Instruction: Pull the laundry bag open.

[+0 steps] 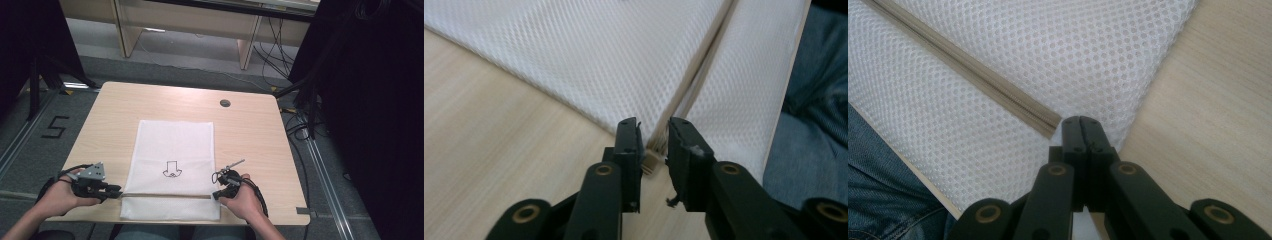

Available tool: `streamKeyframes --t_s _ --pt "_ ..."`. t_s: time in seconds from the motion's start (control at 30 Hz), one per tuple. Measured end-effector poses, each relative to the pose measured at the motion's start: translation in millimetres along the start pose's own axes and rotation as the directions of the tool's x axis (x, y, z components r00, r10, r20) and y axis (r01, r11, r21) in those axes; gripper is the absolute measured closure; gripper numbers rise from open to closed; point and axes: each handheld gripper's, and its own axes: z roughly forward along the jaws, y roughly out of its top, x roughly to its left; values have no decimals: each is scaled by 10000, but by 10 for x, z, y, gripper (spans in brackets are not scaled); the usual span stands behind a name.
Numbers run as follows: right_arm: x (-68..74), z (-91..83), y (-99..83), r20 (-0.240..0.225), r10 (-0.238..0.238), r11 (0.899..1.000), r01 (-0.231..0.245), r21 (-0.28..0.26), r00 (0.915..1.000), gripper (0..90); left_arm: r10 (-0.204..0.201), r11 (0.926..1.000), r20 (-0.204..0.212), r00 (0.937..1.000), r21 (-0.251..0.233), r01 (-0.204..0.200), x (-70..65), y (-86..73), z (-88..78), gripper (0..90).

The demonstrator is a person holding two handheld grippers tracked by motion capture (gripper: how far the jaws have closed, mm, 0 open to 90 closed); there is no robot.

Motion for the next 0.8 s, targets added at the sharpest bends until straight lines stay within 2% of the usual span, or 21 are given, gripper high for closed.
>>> streamKeyframes --t_s 0.07,0.1,0.2,0.3,0.37,0.4,0.43,0.47,0.5,0.53,0.57,0.6,0.63,0.67,0.7,0.73,0.77,0.8 --pt "-8 -5 6 -46 -30 10000 30 44 10000 900 -169 9990 -101 9998 -416 165 -5 45 -17 694" --pt "-14 -14 8 -128 -80 10000 80 31 9999 898 -376 9970 -180 9991 -687 363 -12 84 -21 673" --pt "-9 -44 13 -70 -122 9995 120 -299 9999 864 -716 9900 -411 9966 -1247 660 -17 200 -15 607" --pt "11 -113 19 86 169 9984 -165 -541 9998 821 -1382 9748 -494 9892 -1834 1270 -20 321 6 523" --pt "-10 -132 23 170 -128 9951 144 -981 9998 797 -1714 9647 -647 9831 -2136 1541 -13 421 28 497" --pt "-5 -153 21 253 81 9954 -56 -954 9996 785 -1890 9595 -695 9795 -2252 1692 -12 464 45 481" --pt "-25 -155 22 283 -247 9920 280 -1233 9993 775 -2040 9543 -726 9763 -2373 1818 -16 492 65 470" --pt "-31 -164 20 329 -212 9917 252 -1264 9992 761 -2088 9521 -679 9756 -2420 1869 -10 529 86 457" --pt "-26 -181 15 427 31 9927 21 -1208 9991 748 -2238 9447 -652 9725 -2600 2000 -18 557 125 443" --pt "-44 -189 8 462 -46 9909 108 -1341 9989 738 -2350 9363 -671 9697 -2834 2073 -24 566 160 436" --pt "-49 -201 0 556 31 9899 48 -1415 9985 727 -2373 9319 -702 9689 -2982 2066 -21 564 180 433" --pt "-63 -208 -7 574 10 9899 71 -1416 9983 718 -2550 9236 -739 9641 -3136 2203 -25 550 210 422" --pt "-90 -205 -15 584 -236 9860 329 -1637 9980 710 -2554 9233 -861 9630 -3171 2165 -21 519 233 415" --pt "-95 -218 -27 604 -84 9866 181 -1622 9981 702 -2603 9246 -1105 9592 -3147 2147 -23 473 249 414" --pt "-126 -224 -38 665 -165 9852 275 -1690 9977 696 -2579 9288 -1290 9575 -3059 2090 -16 432 253 409" --pt "-149 -228 -44 724 -214 9835 340 -1774 9971 690 -2572 9291 -1388 9563 -3076 2053 -6 388 256 408" --pt "-158 -239 -52 702 -87 9843 209 -1755 9975 685 -2628 9311 -1541 9525 -2993 2085 -3 365 244 409" --pt "-181 -240 -52 827 -227 9816 379 -1872 9963 681 -2682 9306 -1576 9504 -2977 2132 11 336 230 410"
